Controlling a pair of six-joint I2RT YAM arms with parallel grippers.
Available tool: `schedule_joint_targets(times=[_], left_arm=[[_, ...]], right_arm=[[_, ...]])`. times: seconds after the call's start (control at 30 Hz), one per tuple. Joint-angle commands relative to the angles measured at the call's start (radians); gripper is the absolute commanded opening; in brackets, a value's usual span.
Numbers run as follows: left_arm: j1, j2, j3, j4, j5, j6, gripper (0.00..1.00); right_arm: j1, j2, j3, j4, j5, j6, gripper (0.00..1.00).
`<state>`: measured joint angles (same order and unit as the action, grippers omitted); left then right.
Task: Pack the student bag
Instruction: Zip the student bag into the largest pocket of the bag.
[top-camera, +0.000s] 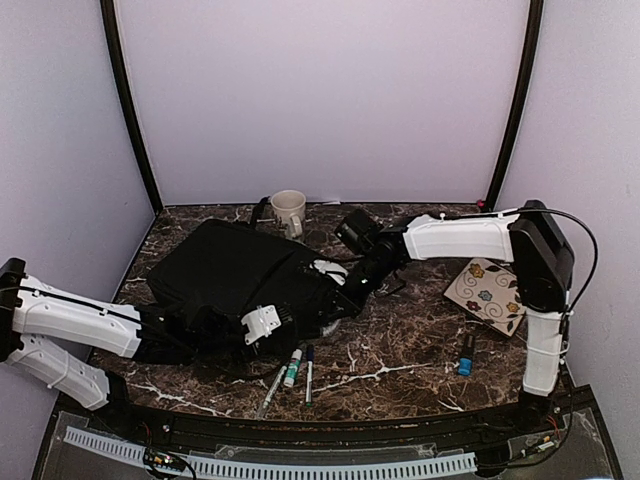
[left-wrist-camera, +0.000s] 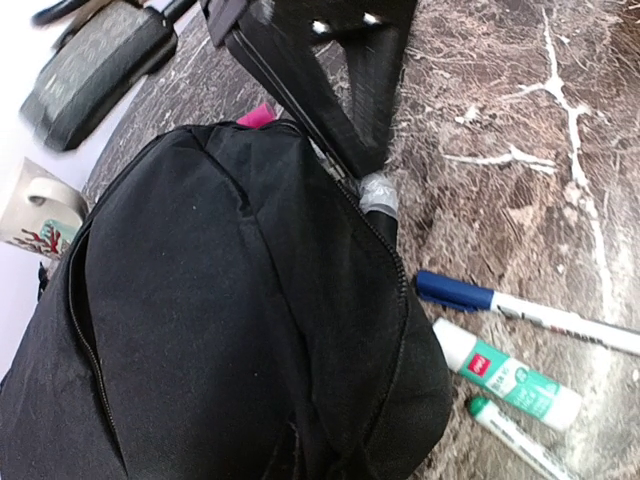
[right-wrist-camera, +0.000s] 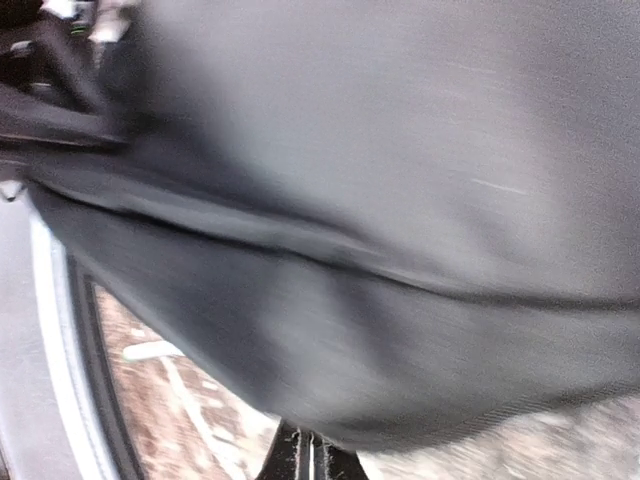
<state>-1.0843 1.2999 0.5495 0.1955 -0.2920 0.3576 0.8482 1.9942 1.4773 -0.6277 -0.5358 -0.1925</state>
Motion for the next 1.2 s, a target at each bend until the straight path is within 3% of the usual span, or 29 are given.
schedule_joint_targets(times=[0.0,0.17,0.33,0.43,0.5,0.53,0.57,0.6,0.67,0.83,1.03,1.17], left_arm=[[0.004,-0.087,-0.018,-0.145,0.040,-0.054,0.00],[0.004,-0.133,-0.007,-0.261,0.037,-0.103,0.00],[0.011,-0.226,-0.022,-0.322,-0.098,-0.090,0.00],[0.075,-0.292,-0.018,-0.389,-0.139,-0.076,0.00],[0.188,-0.335,-0.002,-0.436,-0.080,-0.087,0.01],[0.225,-0.353,0.009,-0.464,-0.053,-0.086,0.11],[0.244,-0.367,0.022,-0.491,-0.045,-0.083,0.33],[0.248,-0.385,0.041,-0.512,-0.038,-0.074,0.48],[0.248,-0.411,0.082,-0.559,0.002,-0.056,0.62],[0.248,-0.445,0.179,-0.544,0.149,-0.112,0.74],[0.248,-0.306,0.198,-0.328,0.251,-0.235,0.75],[0.248,-0.175,0.212,-0.270,0.267,-0.264,0.75]], right_arm=[[-0.076,0.040,0.049,-0.105,0.189,-0.054,0.00],[-0.106,0.093,0.114,-0.096,0.221,-0.067,0.00],[-0.113,0.143,0.187,-0.060,0.213,-0.070,0.00],[-0.106,0.166,0.248,-0.058,0.151,-0.057,0.00],[-0.091,0.178,0.288,-0.060,0.116,-0.055,0.00],[-0.079,0.184,0.306,-0.061,0.102,-0.053,0.00],[-0.065,0.189,0.323,-0.063,0.088,-0.049,0.00],[-0.049,0.193,0.337,-0.066,0.073,-0.042,0.00],[-0.020,0.196,0.359,-0.060,0.039,-0.028,0.00],[0.044,0.185,0.368,-0.011,-0.016,0.012,0.00],[0.071,0.186,0.385,0.019,-0.059,0.055,0.00],[0.083,0.189,0.390,0.020,-0.079,0.067,0.00]])
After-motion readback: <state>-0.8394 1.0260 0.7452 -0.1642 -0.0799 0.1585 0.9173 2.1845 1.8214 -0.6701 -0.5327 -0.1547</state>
